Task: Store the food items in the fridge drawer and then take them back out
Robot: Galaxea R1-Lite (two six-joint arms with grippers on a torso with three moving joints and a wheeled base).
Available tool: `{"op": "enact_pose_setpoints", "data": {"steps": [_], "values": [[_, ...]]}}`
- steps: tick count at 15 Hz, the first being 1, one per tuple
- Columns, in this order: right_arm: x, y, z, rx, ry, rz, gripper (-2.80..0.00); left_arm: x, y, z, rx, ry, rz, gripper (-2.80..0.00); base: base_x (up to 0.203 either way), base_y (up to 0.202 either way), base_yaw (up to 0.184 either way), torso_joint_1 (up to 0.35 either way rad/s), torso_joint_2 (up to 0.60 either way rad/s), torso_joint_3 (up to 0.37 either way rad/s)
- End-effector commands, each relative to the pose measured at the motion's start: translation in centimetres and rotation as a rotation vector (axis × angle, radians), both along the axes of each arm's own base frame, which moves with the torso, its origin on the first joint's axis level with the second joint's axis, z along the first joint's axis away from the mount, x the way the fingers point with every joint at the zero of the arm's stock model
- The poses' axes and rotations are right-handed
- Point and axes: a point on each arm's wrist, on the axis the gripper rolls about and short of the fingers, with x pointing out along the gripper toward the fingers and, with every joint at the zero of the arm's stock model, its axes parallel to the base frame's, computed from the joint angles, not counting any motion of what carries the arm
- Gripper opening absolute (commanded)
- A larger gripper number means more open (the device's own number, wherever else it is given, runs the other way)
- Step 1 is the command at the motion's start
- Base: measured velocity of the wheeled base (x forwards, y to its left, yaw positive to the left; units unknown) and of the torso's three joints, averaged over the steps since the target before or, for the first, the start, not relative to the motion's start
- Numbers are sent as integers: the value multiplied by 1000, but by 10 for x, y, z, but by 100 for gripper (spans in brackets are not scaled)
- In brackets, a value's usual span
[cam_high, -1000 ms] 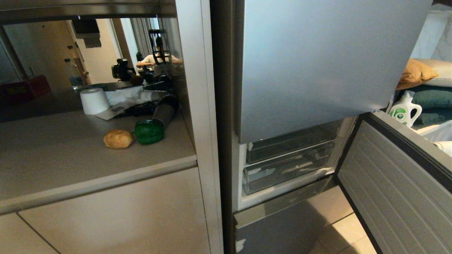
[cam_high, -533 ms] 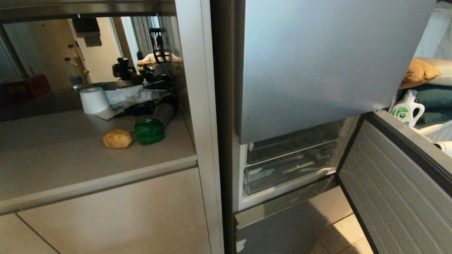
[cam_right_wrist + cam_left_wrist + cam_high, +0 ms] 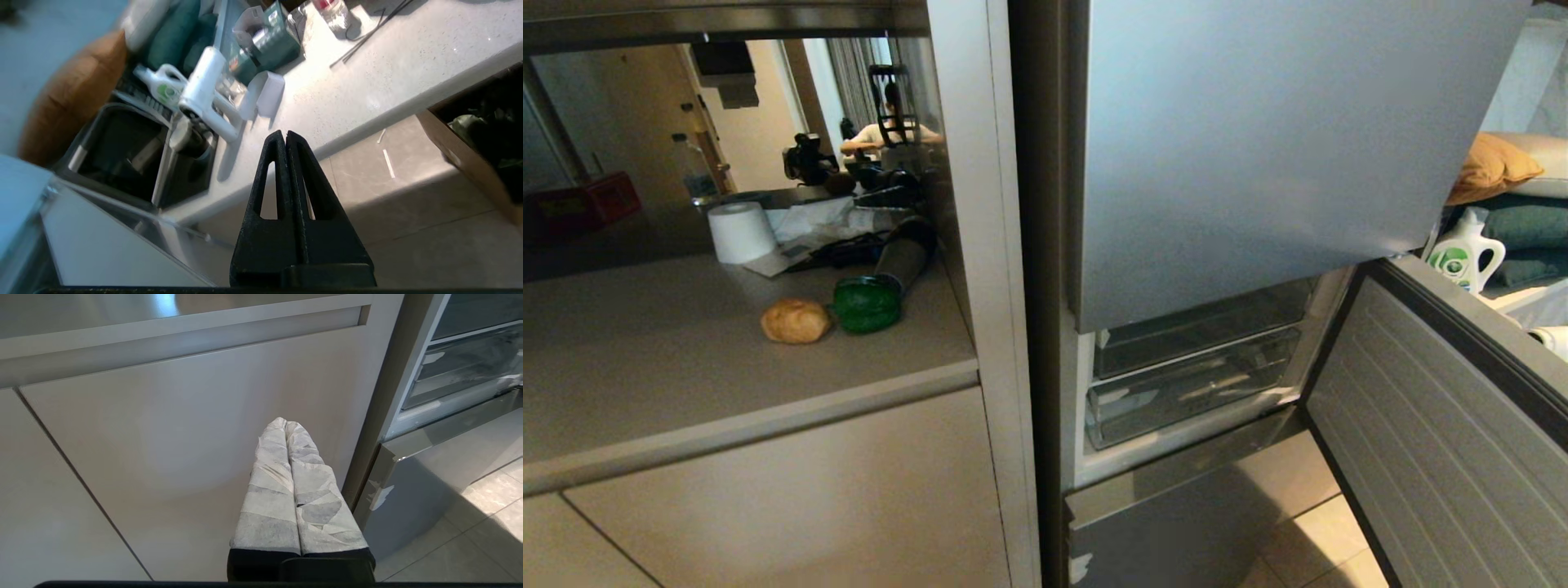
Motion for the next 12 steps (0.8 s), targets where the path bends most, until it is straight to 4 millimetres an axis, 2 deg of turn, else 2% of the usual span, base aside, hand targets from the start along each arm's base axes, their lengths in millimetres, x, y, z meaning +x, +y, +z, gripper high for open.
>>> {"op": "enact_pose_setpoints", "data": {"steps": [1,6,12], "values": [[0,-4,3,-9,-11,6,-280,0,0,0,0,0,0,-280,0,0,0,0,0,0],[-2,-22,15,0,-41,11,-280,0,0,0,0,0,0,-280,0,0,0,0,0,0],[-1,-23,45,-140,-93,29,-280,0,0,0,0,0,0,-280,0,0,0,0,0,0]]}}
